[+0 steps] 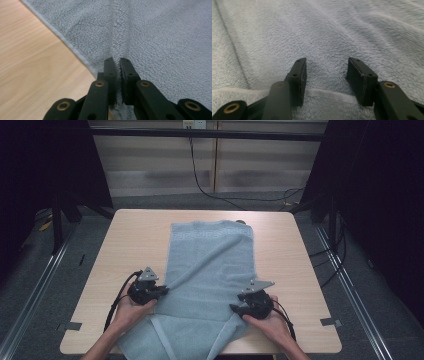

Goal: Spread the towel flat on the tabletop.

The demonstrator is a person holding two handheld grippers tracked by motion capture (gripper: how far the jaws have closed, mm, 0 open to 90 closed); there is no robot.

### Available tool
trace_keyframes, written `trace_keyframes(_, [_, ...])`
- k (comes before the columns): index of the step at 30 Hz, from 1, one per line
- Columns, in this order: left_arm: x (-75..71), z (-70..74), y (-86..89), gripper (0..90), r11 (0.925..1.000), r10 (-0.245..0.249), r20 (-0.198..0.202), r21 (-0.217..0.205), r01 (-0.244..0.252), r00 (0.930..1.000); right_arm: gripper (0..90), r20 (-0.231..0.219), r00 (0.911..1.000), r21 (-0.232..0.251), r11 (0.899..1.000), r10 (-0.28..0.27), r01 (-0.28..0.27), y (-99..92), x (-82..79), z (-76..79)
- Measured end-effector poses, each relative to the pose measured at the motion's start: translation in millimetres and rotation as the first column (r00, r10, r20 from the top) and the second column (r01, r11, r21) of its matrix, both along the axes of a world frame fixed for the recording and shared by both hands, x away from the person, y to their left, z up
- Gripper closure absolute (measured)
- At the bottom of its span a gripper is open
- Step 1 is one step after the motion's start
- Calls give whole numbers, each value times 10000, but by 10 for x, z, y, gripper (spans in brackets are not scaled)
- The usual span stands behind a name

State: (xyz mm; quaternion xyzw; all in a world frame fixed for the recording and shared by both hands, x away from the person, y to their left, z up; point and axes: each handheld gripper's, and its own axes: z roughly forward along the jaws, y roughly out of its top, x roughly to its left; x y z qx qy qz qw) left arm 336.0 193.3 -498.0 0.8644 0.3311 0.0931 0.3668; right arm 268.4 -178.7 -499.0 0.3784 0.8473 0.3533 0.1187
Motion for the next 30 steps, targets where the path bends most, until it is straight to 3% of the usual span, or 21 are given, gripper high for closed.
trace_keyframes(2, [86, -13, 60, 849, 9994, 327, -4, -141, -327, 9995, 507, 87, 10000, -66, 10000, 18, -17, 41, 148, -8])
trace_keyframes(5, [225, -35, 146, 851, 9951, 748, -413, -625, -773, 9963, 505, 94, 9997, -142, 9997, -214, 215, 134, 442, -14])
trace_keyframes(7, [293, -35, 160, 850, 9947, 932, -183, -417, -939, 9955, 505, 153, 9992, -109, 9992, -373, 375, 196, 619, -26])
trace_keyframes(8, [327, -63, 171, 850, 9903, 1123, -187, -803, -1134, 9935, 505, 220, 9987, -65, 9989, -454, 455, 221, 695, -34])
trace_keyframes(9, [349, -74, 181, 851, 9883, 1200, -177, -927, -1211, 9926, 503, 236, 9981, -29, 9984, -561, 562, 247, 769, -40])
trace_keyframes(13, [416, -51, 148, 824, 9864, 1496, -204, -665, -1506, 9885, 462, 77, 9969, -50, 9969, -782, 782, 280, 872, -18])
trace_keyframes(17, [333, 0, 162, 706, 9862, 1318, -352, -964, -1346, 9907, 441, 413, 9980, 721, 9964, -475, 444, 236, 648, 199])
trace_keyframes(19, [248, 68, 198, 683, 9847, 1214, -289, -1226, -1241, 9922, 448, 677, 9977, 1007, 9949, -49, -20, 226, 398, 346])
trace_keyframes(24, [-29, 152, 258, 678, 9894, 349, -220, -1402, -377, 9991, 460, 860, 9929, 671, 9939, 821, -879, 305, -23, 411])
trace_keyframes(28, [-119, 123, 191, 692, 9925, -350, -143, -1174, 331, 9993, 449, 826, 9947, 478, 9968, 606, -647, 345, 50, 282])
trace_keyframes(30, [-84, 60, 136, 696, 9955, -439, -374, -852, 406, 9983, 523, 562, 9977, 50, 9992, 386, -389, 380, 120, 197])
